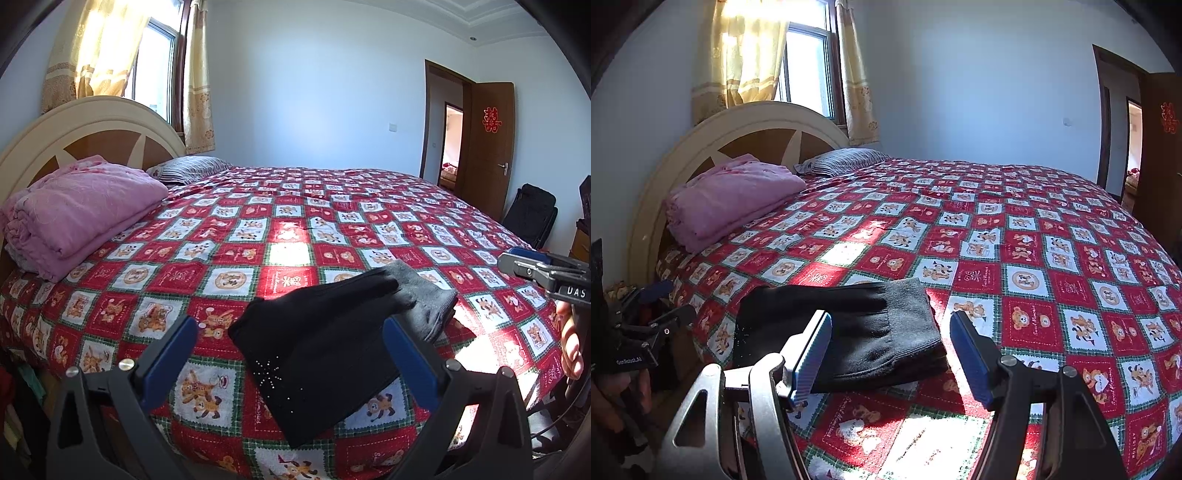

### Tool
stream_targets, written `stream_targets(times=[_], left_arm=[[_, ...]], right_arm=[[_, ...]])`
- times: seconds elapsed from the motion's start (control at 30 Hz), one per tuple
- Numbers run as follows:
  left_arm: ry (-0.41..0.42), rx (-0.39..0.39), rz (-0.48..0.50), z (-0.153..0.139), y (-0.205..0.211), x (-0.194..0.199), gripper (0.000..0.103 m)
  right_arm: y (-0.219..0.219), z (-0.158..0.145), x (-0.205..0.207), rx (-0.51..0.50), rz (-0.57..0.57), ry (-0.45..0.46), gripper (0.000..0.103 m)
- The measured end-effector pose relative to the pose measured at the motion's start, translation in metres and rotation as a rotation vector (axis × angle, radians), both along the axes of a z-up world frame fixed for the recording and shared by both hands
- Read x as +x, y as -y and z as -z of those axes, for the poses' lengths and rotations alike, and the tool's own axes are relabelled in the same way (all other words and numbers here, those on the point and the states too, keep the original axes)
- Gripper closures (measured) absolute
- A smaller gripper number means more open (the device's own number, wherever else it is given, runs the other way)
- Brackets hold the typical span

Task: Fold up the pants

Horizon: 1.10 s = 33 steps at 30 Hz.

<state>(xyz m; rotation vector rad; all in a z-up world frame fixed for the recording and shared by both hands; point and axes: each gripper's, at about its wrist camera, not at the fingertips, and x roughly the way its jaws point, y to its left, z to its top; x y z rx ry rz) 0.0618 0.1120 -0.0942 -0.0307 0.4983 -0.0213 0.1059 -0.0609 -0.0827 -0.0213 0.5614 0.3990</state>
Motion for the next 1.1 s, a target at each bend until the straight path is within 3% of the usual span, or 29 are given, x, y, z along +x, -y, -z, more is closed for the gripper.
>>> stream_targets(times=[0.67, 0.97, 1.1], left_arm=[[-0.002, 0.010, -0.020, 0.003, -0.002, 0.002, 0.000], [-0.051, -0.034, -0.010, 0.012, -0.004, 0.009, 0.000], [-0.047, -0.017, -0.005, 0.014, -0.002, 0.008, 0.000]], right_arm=[[-0.005, 0.001, -0.003, -0.012, 0.000, 0.006, 0.035], [-0.008, 0.003, -0.003, -0.033, -0.002, 0.007, 0.035], [-0.009, 0.003, -0.003, -0.035, -0.002, 0.007, 0.035]])
